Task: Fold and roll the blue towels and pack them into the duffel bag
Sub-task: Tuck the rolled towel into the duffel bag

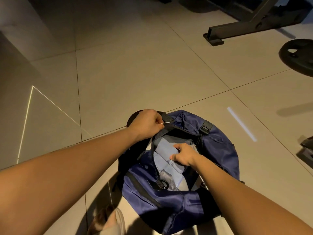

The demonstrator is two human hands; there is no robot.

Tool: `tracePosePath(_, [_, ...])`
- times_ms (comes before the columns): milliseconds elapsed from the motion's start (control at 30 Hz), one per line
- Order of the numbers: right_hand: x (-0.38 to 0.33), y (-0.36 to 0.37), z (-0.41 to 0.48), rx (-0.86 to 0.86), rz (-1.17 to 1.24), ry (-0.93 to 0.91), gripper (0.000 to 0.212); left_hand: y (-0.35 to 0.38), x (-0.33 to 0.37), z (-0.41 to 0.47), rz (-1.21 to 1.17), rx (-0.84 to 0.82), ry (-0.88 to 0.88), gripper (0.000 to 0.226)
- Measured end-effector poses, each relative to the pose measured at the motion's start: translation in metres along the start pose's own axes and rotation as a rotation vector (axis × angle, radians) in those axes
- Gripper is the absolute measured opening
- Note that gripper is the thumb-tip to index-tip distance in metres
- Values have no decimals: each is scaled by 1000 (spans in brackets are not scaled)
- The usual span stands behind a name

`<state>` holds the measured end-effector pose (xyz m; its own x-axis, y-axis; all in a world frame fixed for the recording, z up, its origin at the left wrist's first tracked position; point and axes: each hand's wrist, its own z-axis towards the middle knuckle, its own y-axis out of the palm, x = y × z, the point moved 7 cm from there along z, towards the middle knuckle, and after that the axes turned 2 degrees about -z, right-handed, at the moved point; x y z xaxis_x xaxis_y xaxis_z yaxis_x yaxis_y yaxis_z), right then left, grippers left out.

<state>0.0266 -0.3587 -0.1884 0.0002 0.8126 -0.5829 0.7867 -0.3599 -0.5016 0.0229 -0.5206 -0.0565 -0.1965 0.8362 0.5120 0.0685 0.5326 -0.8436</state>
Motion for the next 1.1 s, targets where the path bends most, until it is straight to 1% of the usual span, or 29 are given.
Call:
tracePosePath(67, [6, 0, -8, -43, -10, 18, 54, 1, 4, -1, 23, -8, 8, 9])
tracePosePath(100, [9, 1, -12, -73, -10, 38, 64, 1, 4, -1, 22, -8, 4, 9])
tracePosePath(167, [16, 0, -20, -79, -19, 96, 84, 1, 3, -1, 15, -5, -3, 8])
tracePosePath(200, [20, 1, -24, -71, -33, 130, 87, 1, 3, -1, 10, -6, -4, 8])
tracePosePath(233, [22, 3, -30, -66, -38, 154, 84, 0, 2, -1, 6, -6, -4, 9])
tracePosePath(267, [25, 8, -32, -55, -12, 175, 76, -1, 1, -1, 6, -5, -5, 9])
tracePosePath(367, [27, 17, -32, 56, 187, 207, 49, -5, 2, -3, 1, 23, 19, 10])
tracePosePath(433, [19, 20, -26, 98, 293, 204, 36, -9, 5, -4, -13, 59, 50, 11])
tracePosePath(500, [10, 23, -18, 82, 371, 176, 36, -12, 8, -5, -27, 91, 86, 11])
tracePosePath(567, [3, 24, -19, 61, 412, 163, 43, -13, 7, -5, -31, 95, 101, 11])
tracePosePath(633, [10, 24, -22, 56, 386, 200, 54, -13, 5, -5, -20, 70, 103, 10])
tracePosePath(667, [16, 27, -24, 21, 392, 237, 55, -13, 4, -5, -11, 57, 106, 9])
tracePosePath(700, [19, 31, -27, -29, 440, 281, 47, -12, 5, -5, -5, 44, 109, 9])
tracePosePath(733, [19, 35, -30, -79, 522, 315, 35, -11, 6, -5, -9, 32, 112, 8])
tracePosePath(800, [17, 37, -29, -77, 628, 330, 9, -9, 8, -5, -27, 19, 117, 7])
tracePosePath(833, [14, 36, -27, -47, 649, 319, 8, -7, 8, -6, -35, 18, 117, 6])
tracePosePath(933, [7, 33, -19, 13, 610, 248, 21, -8, 5, -8, -59, 48, 127, 6])
tracePosePath(1000, [5, 33, -17, -2, 542, 203, 27, -13, 5, -9, -68, 99, 152, 8])
tracePosePath(1100, [2, 36, -19, -71, 466, 173, 29, -27, 14, -7, -59, 238, 202, 11])
